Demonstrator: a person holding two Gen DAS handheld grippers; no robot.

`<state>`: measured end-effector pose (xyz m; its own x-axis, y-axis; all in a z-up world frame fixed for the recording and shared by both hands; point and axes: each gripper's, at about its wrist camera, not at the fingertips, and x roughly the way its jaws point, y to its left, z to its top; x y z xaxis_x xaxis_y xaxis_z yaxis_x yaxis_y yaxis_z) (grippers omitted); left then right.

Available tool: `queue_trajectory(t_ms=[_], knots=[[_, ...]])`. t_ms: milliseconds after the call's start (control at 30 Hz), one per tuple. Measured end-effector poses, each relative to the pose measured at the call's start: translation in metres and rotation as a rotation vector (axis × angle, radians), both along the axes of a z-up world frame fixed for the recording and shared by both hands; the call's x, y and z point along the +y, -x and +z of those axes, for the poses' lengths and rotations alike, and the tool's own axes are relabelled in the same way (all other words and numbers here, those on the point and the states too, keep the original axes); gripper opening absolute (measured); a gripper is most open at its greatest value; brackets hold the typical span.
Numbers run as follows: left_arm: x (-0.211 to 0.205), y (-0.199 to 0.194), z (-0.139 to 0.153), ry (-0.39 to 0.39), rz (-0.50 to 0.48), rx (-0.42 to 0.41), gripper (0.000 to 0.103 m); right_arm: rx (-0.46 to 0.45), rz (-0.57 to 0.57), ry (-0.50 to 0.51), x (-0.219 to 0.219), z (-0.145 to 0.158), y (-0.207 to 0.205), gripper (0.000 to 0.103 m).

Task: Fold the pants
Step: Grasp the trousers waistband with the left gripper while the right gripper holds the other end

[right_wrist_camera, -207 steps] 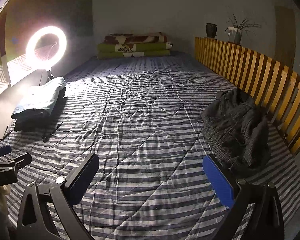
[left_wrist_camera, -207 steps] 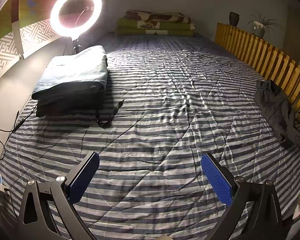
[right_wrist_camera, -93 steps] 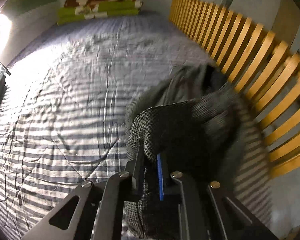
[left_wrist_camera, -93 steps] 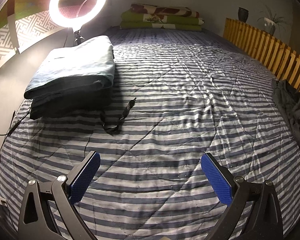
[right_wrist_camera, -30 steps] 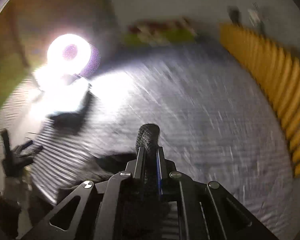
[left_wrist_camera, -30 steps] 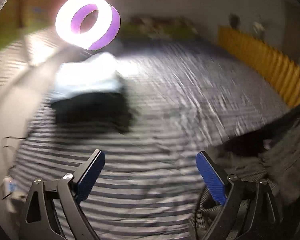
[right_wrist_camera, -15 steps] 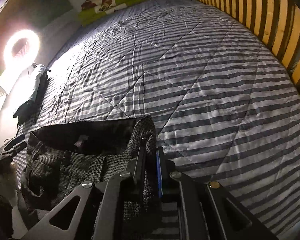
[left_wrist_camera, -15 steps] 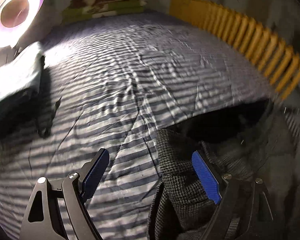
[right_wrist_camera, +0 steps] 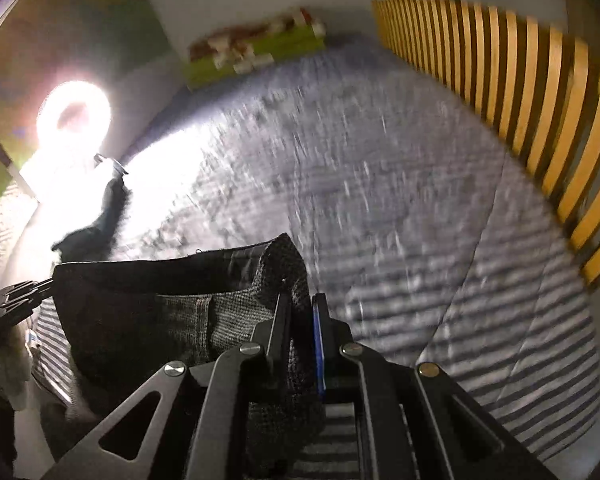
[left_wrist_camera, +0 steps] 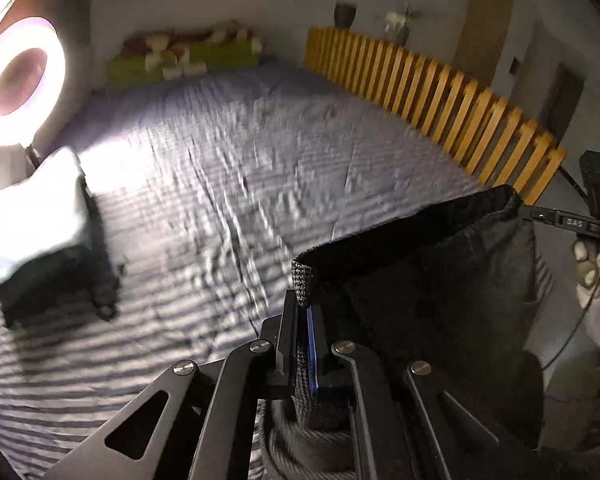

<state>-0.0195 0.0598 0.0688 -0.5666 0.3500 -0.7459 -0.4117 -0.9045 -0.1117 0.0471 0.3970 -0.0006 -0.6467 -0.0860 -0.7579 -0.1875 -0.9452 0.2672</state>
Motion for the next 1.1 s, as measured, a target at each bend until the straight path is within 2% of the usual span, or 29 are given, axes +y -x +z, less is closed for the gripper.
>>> queue_trajectory(t_ms=[100,200,300,400,533,667,767,967,1100], knots=[[-0.021,-0.016,0.044,-0.056,0.01,0.04,0.003,0.086,0.03,-0.022,-0.013,0.044,-0.004,0.009],[-0.056,-0.03,0.074,-0.161,0.02,0.017,0.003,0.134,0.067,-0.041,-0.027,0.07,-0.001,0.009],[-0.087,-0.041,0.093,-0.146,0.06,0.06,0.003,0.178,0.105,-0.021,-0.039,0.088,0.004,0.009],[-0.11,-0.029,0.089,-0.126,0.114,0.059,0.003,0.192,0.128,-0.03,-0.051,0.09,0.02,0.009],[-0.128,0.017,0.049,-0.097,0.184,-0.029,0.003,0.129,0.145,-0.02,-0.067,0.059,0.062,0.009],[-0.122,0.051,-0.005,-0.02,0.246,-0.132,0.003,0.055,0.159,-0.116,-0.087,0.021,0.09,0.009],[-0.107,0.062,-0.012,0.011,0.244,-0.162,0.003,0.022,0.179,-0.138,-0.091,0.007,0.091,0.009],[-0.049,0.063,0.048,0.071,0.145,-0.025,0.003,0.073,0.112,-0.187,-0.062,0.044,0.071,0.009],[-0.025,0.059,0.075,0.082,0.101,0.012,0.003,0.116,0.044,-0.202,-0.038,0.073,0.071,0.009]])
